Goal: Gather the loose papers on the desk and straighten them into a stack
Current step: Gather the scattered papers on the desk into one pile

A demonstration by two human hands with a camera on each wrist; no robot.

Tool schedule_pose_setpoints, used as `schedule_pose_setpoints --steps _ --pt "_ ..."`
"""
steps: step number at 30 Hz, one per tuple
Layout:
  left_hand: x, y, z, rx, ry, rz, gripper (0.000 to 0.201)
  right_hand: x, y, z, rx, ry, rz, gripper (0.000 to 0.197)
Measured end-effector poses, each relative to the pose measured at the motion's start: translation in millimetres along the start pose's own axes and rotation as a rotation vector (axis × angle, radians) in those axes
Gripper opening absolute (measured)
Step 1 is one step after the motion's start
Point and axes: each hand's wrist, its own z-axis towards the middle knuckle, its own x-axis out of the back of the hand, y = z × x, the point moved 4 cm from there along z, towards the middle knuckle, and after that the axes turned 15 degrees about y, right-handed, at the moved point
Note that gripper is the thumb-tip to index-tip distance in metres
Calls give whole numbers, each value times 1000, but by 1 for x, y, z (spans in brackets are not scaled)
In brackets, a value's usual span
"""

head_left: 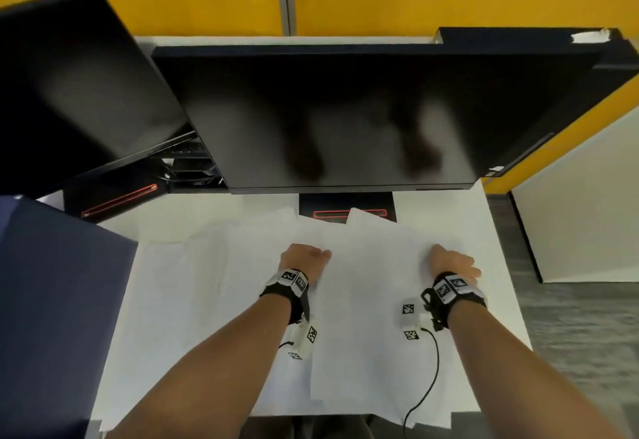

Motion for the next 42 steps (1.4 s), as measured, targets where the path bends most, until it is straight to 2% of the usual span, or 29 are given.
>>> schedule_pose_setpoints --steps 4,7,10,12,13,16,19,21,25,27,29,30,32,33,35,36,38,42 --pt "3 5 0 -60 89 0 37 -22 -30 -24 243 -77 52 48" --pt "14 -3 -4 -69 129 -4 45 -7 -6 -12 193 -47 64 52" --pt "16 -21 -14 -64 3 159 43 -4 34 -11 140 -71 -45 53" --pt "8 -33 -23 -92 -83 205 47 -15 50 -26 202 -123 -92 50" --pt "5 -35 -27 -111 -106 193 42 -22 54 -36 257 -155 -93 49" --pt "0 -37 -37 -161 -76 127 28 -32 60 -59 364 -222 -55 47" --pt "9 -42 -46 -178 -37 141 32 -21 75 -59 343 -188 -65 47" --pt "11 -54 -54 -185 -59 198 38 -16 94 -59 331 -162 -77 46" --pt "-6 -78 -78 -227 -138 217 27 -30 126 -88 422 -204 -116 52" --pt "-7 -85 -82 -244 -130 213 26 -32 138 -94 338 -226 -178 61" --pt "15 -94 -70 -228 -22 211 27 -24 143 -83 228 -191 -208 73" --pt "32 -102 -57 -220 92 225 36 -18 142 -74 189 -161 -185 77" --pt "68 -122 -28 -149 321 304 71 -7 132 -56 152 -114 -65 76" --pt "80 -133 -17 -61 386 325 88 -3 126 -49 154 -104 1 75" --pt "90 -145 -7 116 393 297 112 -2 110 -44 185 -104 80 78" --pt "89 -146 -6 169 367 268 116 -4 103 -47 205 -114 96 80" --pt "83 -145 -5 205 303 158 111 -13 89 -58 249 -145 120 84" --pt "65 -131 -12 143 204 35 79 -28 68 -84 310 -192 179 76"
